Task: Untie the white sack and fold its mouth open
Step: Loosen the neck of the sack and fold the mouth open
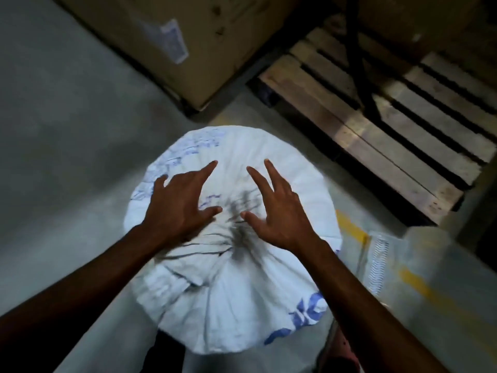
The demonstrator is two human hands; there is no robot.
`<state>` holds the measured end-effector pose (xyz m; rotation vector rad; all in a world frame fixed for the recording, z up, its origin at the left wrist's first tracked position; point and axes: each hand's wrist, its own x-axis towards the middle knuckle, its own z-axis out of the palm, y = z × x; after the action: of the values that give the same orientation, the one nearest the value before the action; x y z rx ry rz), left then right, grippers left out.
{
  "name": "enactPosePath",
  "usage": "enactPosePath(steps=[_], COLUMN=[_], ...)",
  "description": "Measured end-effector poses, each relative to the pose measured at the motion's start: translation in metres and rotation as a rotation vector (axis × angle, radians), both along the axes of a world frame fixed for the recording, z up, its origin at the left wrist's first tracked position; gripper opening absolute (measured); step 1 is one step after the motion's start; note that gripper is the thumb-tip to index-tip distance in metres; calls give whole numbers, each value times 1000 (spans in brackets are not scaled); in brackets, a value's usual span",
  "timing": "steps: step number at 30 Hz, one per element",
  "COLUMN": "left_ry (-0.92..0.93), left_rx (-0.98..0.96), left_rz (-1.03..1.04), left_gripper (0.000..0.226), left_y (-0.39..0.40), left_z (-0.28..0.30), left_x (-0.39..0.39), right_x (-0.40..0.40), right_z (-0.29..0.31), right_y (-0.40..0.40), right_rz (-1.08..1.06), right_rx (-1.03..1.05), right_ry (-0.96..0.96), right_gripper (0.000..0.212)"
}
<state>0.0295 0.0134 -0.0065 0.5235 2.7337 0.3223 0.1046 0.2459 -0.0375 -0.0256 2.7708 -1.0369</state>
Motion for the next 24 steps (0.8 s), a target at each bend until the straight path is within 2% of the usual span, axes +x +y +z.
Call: enactPosePath(steps=[3, 5, 8, 12, 17, 21, 24], left_ry=[-97, -203, -276, -274, -193, -211, -261], left_rx=[-20, 33, 108, 236, 476, 502, 528], left_rz=[110, 198, 275, 323, 439, 355, 119], left_gripper=[102, 100, 90, 77, 75, 61, 43], left_y=[-46, -64, -78, -79, -64, -56, -54], left_z=[-26, -43, -57, -56, -38, -34, -33], left_x=[14, 25, 35, 36, 28, 34, 38], right_x=[-4, -1, 1, 5, 22, 24, 34], right_z=[-24, -40, -50, -51, -40, -33, -35], right_y=[-54, -78, -89, -75, -64, -61, -55], right_rz=[70, 81, 17, 24, -6, -3, 34], right_rx=[-42, -53, -65, -105, -154, -138, -173], right_ry=[-70, -138, -156, -133, 7, -3, -6], right_gripper=[90, 89, 73, 41, 36, 36, 38])
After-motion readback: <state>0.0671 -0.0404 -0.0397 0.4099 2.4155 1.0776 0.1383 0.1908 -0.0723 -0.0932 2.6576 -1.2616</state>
